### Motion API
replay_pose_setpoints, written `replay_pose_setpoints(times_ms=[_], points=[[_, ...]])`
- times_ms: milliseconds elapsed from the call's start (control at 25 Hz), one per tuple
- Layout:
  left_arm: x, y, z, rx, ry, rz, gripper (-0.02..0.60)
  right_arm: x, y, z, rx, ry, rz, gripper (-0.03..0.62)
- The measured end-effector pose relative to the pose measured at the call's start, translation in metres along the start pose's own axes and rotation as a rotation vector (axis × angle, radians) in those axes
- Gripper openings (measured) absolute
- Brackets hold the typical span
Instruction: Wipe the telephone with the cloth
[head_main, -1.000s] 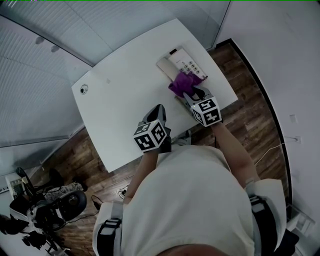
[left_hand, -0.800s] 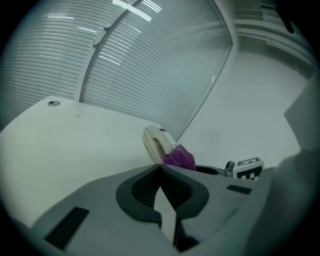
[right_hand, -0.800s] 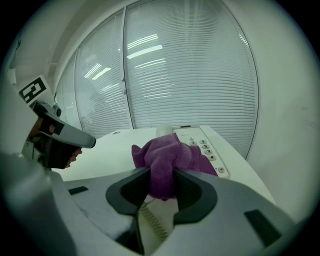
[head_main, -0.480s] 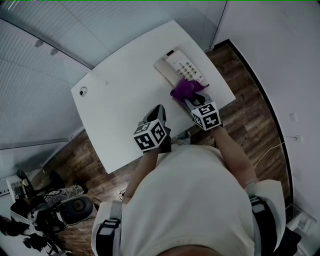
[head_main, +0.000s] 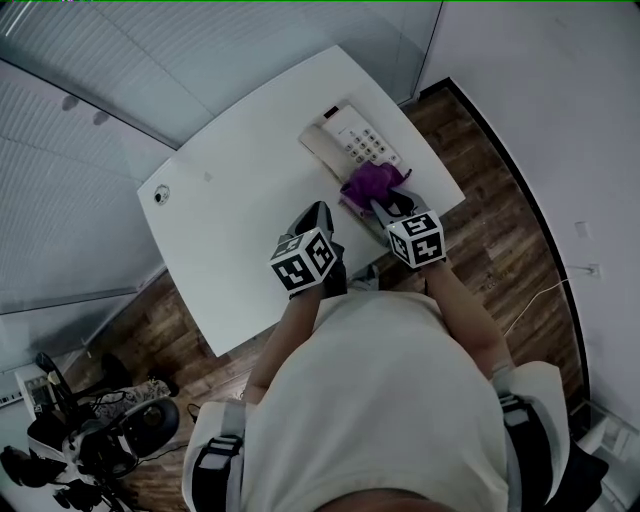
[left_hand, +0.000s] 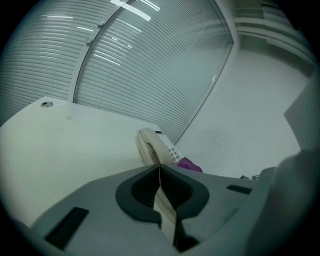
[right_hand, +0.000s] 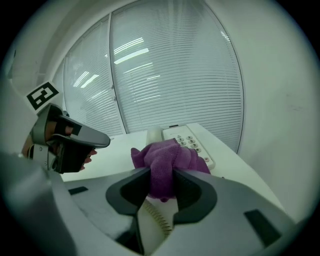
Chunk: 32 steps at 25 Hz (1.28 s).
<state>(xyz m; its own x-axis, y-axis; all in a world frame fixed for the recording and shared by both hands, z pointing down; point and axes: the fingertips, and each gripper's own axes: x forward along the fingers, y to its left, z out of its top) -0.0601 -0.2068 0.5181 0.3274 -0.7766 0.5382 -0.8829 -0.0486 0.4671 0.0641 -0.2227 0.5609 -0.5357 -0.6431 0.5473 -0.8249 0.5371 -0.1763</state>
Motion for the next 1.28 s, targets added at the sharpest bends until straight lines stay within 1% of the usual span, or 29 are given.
replay_pose_setpoints(times_ms=[160,280,360,400,440,560,680,880,1080,1280], points=[[0.017,-0.001,0.005,-0.025,0.009,0.018,0.021,-0.012,-0.012,0.009,0.037,-0.039,-0.033,0.137],[0.027,-0.008,0.01,-0.055,0.006,0.009,0.021,-0.018,-0.02,0.011,0.046,-0.049,-0.051,0.137],[0.035,-0.013,0.014,-0.053,0.008,0.005,0.025,-0.02,-0.025,0.013,0.059,-0.058,-0.062,0.137],[0.04,-0.016,0.015,-0.047,0.012,0.0,0.061,-0.021,-0.027,0.014,0.068,-0.063,-0.067,0.137],[0.045,-0.018,0.015,-0.042,0.019,-0.007,0.149,-0.022,-0.03,0.015,0.08,-0.068,-0.071,0.137],[0.06,-0.024,0.016,-0.036,0.033,-0.002,0.206,-0.024,-0.036,0.019,0.11,-0.088,-0.08,0.137],[0.073,-0.024,0.019,-0.021,0.029,0.043,0.238,-0.026,-0.043,0.024,0.123,-0.103,-0.095,0.137],[0.094,-0.025,0.025,0.001,0.015,0.115,0.265,-0.026,-0.053,0.025,0.143,-0.111,-0.118,0.137],[0.111,-0.016,0.033,0.001,-0.02,0.213,0.273,-0.025,-0.061,0.022,0.16,-0.102,-0.131,0.137],[0.123,-0.002,0.028,0.013,-0.014,0.303,0.273,-0.022,-0.068,0.016,0.17,-0.082,-0.14,0.137]])
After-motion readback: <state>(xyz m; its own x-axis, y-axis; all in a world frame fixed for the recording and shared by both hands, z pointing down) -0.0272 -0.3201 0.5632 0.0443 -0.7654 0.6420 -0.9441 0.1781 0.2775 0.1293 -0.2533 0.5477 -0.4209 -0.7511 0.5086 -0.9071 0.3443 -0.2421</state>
